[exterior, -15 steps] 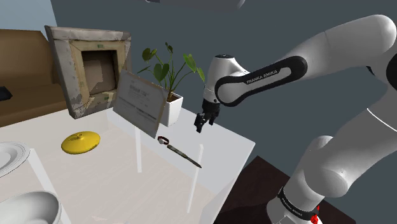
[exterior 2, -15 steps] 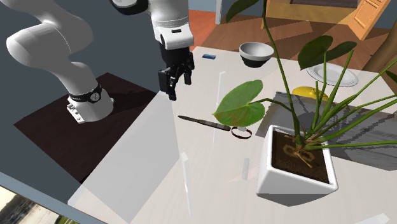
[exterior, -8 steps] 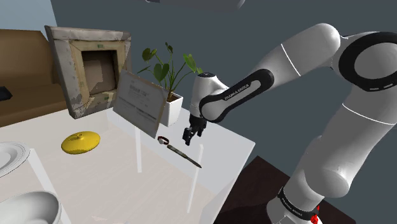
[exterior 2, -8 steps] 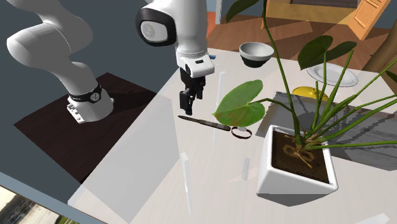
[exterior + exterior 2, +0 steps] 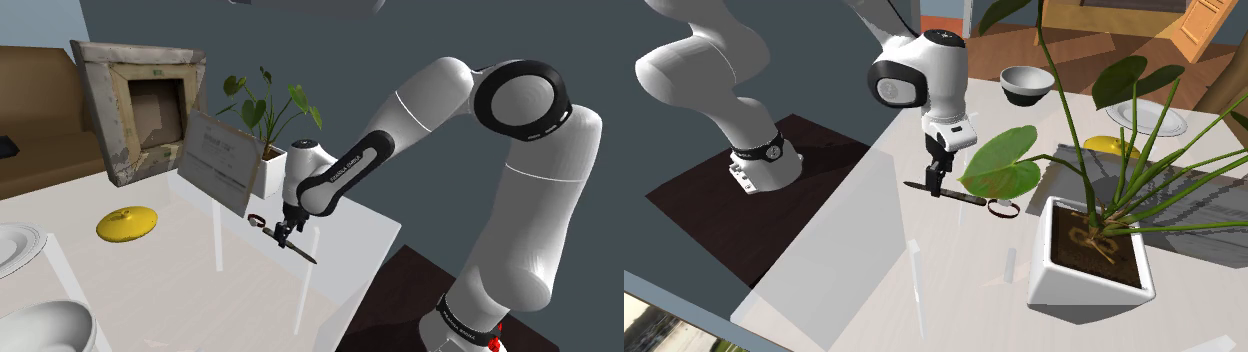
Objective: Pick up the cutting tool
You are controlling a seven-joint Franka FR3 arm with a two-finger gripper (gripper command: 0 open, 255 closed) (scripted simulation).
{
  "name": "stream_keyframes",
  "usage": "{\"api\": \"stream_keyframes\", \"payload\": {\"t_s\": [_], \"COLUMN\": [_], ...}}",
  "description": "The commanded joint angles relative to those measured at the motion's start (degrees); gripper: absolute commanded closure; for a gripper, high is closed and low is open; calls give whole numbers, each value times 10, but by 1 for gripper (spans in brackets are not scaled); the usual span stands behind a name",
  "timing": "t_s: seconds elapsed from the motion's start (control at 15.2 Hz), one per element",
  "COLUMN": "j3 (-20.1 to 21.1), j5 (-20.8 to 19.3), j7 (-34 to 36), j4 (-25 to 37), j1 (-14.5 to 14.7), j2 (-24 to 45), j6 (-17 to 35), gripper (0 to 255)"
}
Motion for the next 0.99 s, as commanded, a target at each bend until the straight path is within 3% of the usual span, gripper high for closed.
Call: {"api": "stream_keyframes", "payload": {"t_s": [0.0, 0.33, 0.4, 0.92], "j3": [-2, -6, -6, -5], "j5": [-5, -13, -13, -13], "j7": [2, 9, 9, 12], "j4": [1, 2, 0, 0], "j1": [1, 3, 3, 6], "j2": [15, 41, 39, 38], "j6": [14, 39, 39, 37], "gripper": [0, 0, 255, 255]}}
